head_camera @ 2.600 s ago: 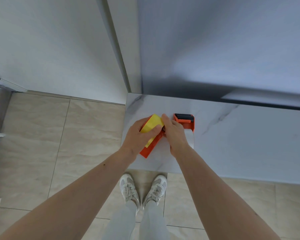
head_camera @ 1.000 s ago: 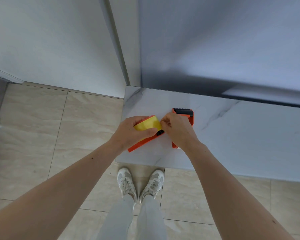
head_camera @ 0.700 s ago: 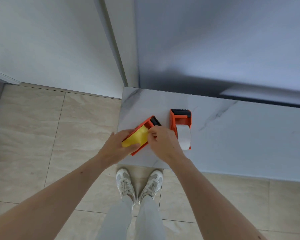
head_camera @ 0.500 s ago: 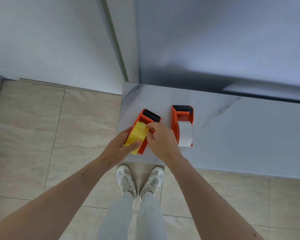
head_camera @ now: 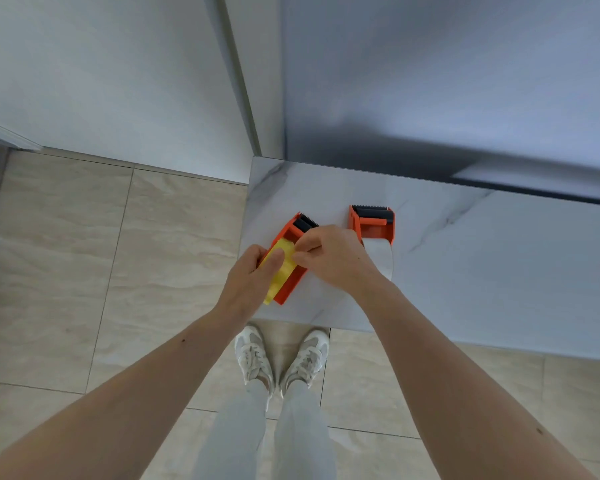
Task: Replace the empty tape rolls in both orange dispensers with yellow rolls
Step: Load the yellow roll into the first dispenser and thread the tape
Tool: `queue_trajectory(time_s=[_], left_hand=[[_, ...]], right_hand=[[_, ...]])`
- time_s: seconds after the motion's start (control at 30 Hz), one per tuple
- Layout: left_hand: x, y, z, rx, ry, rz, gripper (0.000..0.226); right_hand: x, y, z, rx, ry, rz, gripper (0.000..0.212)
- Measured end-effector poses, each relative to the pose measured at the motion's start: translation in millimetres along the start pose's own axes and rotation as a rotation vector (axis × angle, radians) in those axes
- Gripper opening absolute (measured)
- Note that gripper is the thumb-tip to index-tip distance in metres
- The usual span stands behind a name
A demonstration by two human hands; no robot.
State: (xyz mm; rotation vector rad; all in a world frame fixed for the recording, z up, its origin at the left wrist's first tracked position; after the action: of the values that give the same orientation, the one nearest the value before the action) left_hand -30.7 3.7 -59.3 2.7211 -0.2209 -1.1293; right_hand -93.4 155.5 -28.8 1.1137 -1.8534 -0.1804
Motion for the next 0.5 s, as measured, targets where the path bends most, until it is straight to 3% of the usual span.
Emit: queue_trajectory(time_s=[0.13, 0.33, 0.5], left_hand=[[-2, -3, 0, -0.022, 0.031, 0.01, 0.04], [-8, -7, 3, -0.111, 0.084, -0.001, 0.047], [-17, -13, 5, -0.152, 0.108, 0.021, 0.049]], right_hand=[[2, 0, 1, 0.007, 0.03, -0.063, 0.017], [11, -4, 1, 0.059, 0.094, -0.396, 0.025], [11, -5, 8, 0.035, 0.05, -0.418, 0.02]])
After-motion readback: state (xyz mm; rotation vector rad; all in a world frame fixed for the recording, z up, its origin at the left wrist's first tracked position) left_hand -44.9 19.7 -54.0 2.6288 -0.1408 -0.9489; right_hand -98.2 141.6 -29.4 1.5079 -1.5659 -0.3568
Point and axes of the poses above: each hand's wrist, its own z-axis towards the middle knuckle, its own y-axis out of the back of the hand, x = y × z, the point moved 2 cm from there along z, towards the middle knuckle, and after that the axes turned 2 degrees about x, right-handed, at the moved point
